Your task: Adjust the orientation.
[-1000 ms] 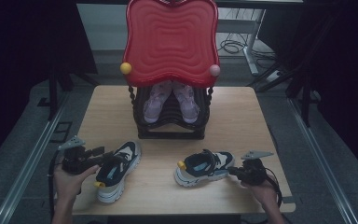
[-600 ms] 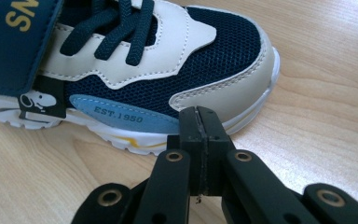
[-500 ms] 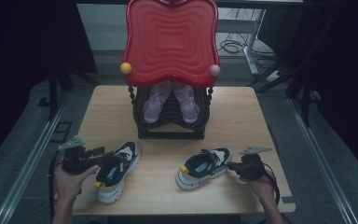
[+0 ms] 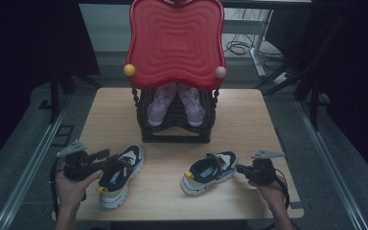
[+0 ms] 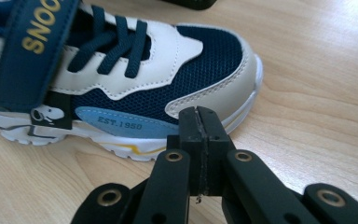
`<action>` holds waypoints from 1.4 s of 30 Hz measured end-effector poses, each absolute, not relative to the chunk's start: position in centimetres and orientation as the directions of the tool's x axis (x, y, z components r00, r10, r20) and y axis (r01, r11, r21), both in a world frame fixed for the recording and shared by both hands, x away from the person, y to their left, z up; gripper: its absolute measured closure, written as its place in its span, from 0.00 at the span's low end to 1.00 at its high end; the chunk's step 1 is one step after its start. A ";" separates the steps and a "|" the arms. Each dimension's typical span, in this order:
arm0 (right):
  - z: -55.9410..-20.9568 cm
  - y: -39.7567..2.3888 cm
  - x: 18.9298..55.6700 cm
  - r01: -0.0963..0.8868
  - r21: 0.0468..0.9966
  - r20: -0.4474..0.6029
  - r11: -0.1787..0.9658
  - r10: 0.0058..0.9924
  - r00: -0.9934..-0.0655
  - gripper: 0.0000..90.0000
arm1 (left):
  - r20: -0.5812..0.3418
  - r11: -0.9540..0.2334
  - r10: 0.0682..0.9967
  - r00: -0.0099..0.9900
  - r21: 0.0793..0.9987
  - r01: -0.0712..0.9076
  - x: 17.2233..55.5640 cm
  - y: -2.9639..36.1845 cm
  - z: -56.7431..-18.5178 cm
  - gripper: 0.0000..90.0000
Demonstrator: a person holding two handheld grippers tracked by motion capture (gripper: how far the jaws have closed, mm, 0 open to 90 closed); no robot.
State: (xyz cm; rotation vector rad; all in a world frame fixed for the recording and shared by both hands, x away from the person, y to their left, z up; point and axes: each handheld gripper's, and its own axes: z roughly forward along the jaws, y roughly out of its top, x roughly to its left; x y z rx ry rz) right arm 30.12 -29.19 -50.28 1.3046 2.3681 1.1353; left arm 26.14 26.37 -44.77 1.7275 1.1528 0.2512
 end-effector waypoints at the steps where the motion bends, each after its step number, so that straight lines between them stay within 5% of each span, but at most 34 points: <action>1: -50.2 -29.3 30.0 0.624 0.719 0.171 0.305 0.793 -0.585 0.94 | -0.331 -0.043 0.782 0.528 0.817 0.576 26.0 26.2 -44.6 0.55; 28: -50.2 -32.9 28.4 0.619 0.769 0.233 0.161 0.831 -0.505 0.55 | -0.295 -0.192 0.686 0.664 0.808 0.557 25.0 18.6 -44.1 0.56; 42: -50.3 -34.2 28.0 0.624 0.774 0.256 0.111 0.846 -0.468 0.52 | -0.248 -0.259 0.673 0.696 0.803 0.537 25.2 14.7 -45.2 0.94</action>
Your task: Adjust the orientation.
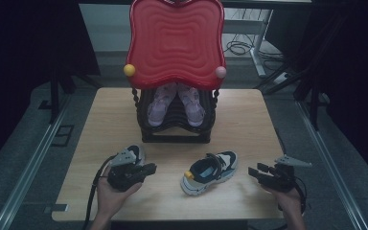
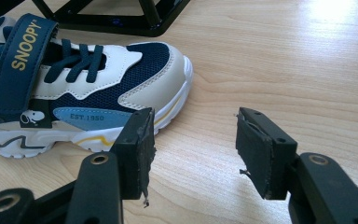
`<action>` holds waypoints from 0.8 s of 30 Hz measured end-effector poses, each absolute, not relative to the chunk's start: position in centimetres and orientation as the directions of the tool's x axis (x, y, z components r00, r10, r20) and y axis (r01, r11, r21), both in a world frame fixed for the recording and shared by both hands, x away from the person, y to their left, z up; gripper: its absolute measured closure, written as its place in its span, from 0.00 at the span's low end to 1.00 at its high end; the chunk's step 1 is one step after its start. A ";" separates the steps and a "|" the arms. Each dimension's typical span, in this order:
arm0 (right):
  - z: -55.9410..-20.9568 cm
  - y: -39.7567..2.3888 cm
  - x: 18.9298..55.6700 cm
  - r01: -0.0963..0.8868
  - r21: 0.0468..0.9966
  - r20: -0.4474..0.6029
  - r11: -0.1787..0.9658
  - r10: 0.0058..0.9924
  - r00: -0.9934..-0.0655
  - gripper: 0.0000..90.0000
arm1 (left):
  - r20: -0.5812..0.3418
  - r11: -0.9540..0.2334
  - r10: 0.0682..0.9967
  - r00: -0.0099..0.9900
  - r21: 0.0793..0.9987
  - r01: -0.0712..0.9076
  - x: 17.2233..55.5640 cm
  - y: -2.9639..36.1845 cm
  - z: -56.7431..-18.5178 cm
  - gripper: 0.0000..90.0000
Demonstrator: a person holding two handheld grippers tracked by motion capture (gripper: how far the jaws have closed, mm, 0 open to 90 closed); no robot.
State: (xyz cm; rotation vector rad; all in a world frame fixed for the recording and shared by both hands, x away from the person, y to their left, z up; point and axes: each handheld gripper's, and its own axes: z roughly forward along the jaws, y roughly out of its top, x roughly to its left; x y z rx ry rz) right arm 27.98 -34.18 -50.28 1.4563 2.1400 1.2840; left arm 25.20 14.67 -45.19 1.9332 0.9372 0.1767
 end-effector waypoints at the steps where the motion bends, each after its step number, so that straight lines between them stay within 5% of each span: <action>1: -50.3 -34.2 28.0 0.624 0.774 0.256 0.109 0.847 -0.466 0.52 | -0.245 -0.263 0.673 0.698 0.803 0.535 25.3 14.4 -45.3 0.96; 24: -50.2 -34.9 27.9 0.624 0.778 0.263 0.074 0.863 -0.432 0.51 | -0.262 -0.303 0.646 0.717 0.774 0.556 27.8 9.4 -47.6 1.00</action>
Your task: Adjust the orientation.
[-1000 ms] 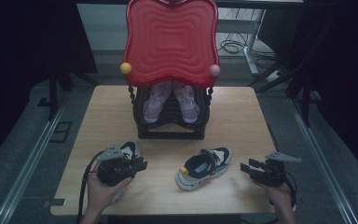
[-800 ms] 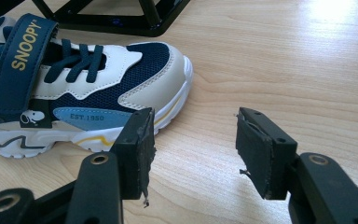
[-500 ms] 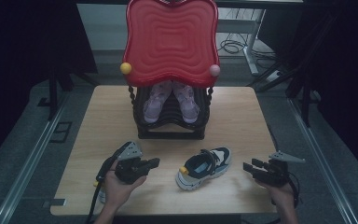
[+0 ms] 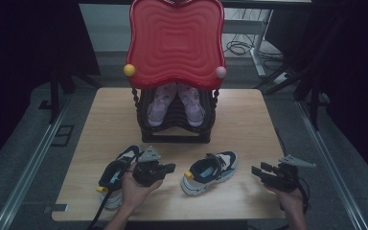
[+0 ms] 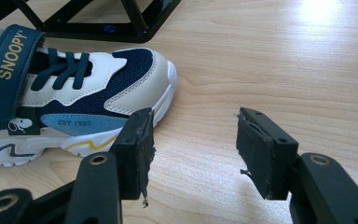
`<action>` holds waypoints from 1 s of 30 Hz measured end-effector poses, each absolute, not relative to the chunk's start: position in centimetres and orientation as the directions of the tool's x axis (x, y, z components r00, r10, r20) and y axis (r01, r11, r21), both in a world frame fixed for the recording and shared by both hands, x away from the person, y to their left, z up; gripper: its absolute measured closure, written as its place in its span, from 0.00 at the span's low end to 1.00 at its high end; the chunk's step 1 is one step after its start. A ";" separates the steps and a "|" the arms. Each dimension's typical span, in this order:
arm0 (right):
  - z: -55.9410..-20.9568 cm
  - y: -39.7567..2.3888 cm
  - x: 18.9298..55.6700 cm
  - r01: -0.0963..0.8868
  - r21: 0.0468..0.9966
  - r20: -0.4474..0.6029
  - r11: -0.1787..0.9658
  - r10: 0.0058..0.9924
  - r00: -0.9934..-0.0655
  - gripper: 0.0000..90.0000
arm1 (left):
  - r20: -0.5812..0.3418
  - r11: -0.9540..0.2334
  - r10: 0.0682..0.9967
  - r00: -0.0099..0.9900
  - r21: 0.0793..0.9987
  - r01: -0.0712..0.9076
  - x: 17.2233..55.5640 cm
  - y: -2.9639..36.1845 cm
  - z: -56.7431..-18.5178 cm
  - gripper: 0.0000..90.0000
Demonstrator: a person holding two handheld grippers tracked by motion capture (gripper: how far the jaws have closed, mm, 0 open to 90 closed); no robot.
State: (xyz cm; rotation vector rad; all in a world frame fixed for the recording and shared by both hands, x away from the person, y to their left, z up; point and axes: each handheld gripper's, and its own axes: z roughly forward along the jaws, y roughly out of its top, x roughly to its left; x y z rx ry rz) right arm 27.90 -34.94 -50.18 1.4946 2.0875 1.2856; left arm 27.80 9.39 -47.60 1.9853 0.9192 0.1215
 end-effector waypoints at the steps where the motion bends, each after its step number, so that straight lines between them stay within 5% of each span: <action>1: -50.2 -35.0 27.9 0.621 0.780 0.259 0.077 0.863 -0.433 0.51 | -0.260 -0.309 0.644 0.719 0.772 0.556 27.9 9.3 -47.7 1.00; 30: -50.3 -35.0 27.9 0.623 0.779 0.261 0.070 0.867 -0.424 0.51 | -0.261 -0.357 0.610 0.748 0.752 0.554 29.1 6.4 -49.3 1.00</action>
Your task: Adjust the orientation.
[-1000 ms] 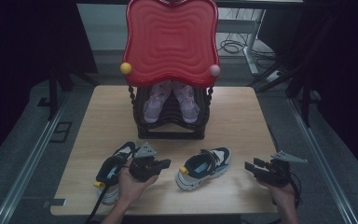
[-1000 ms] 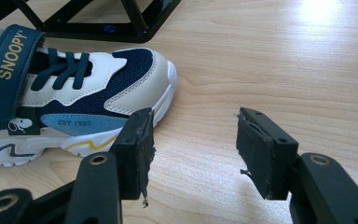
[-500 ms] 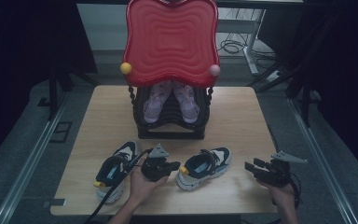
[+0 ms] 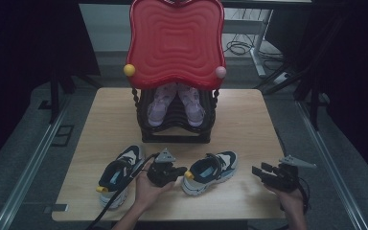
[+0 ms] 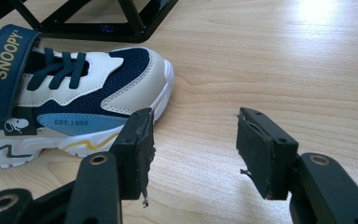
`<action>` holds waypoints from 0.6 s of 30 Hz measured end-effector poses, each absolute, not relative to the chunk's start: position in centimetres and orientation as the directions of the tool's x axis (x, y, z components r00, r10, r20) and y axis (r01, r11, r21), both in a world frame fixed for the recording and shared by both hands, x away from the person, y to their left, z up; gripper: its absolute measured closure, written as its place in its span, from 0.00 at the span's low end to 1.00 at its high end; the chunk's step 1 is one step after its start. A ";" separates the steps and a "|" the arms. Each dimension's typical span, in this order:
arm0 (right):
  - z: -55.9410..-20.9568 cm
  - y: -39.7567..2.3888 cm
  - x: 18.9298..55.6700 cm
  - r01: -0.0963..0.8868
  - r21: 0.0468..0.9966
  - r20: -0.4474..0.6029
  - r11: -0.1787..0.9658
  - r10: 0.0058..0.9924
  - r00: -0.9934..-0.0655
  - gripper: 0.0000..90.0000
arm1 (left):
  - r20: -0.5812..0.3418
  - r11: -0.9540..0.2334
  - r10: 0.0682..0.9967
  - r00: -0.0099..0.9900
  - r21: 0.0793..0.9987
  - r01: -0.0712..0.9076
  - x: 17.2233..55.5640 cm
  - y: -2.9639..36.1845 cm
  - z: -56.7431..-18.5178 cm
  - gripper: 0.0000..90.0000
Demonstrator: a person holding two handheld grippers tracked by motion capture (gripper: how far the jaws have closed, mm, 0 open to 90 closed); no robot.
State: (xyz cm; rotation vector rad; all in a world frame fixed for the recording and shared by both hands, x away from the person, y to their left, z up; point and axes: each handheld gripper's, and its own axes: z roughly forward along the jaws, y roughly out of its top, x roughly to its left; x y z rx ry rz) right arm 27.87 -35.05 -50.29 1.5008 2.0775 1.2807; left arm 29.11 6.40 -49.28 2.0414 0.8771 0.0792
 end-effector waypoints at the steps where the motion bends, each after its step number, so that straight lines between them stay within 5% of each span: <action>1: -50.3 -35.1 27.9 0.623 0.779 0.262 0.069 0.867 -0.423 0.51 | -0.258 -0.357 0.613 0.747 0.753 0.553 29.2 6.5 -49.2 1.00; 18: -50.4 -35.0 27.9 0.625 0.777 0.262 0.071 0.867 -0.424 0.51 | -0.261 -0.393 0.575 0.775 0.743 0.542 28.4 4.8 -50.1 1.00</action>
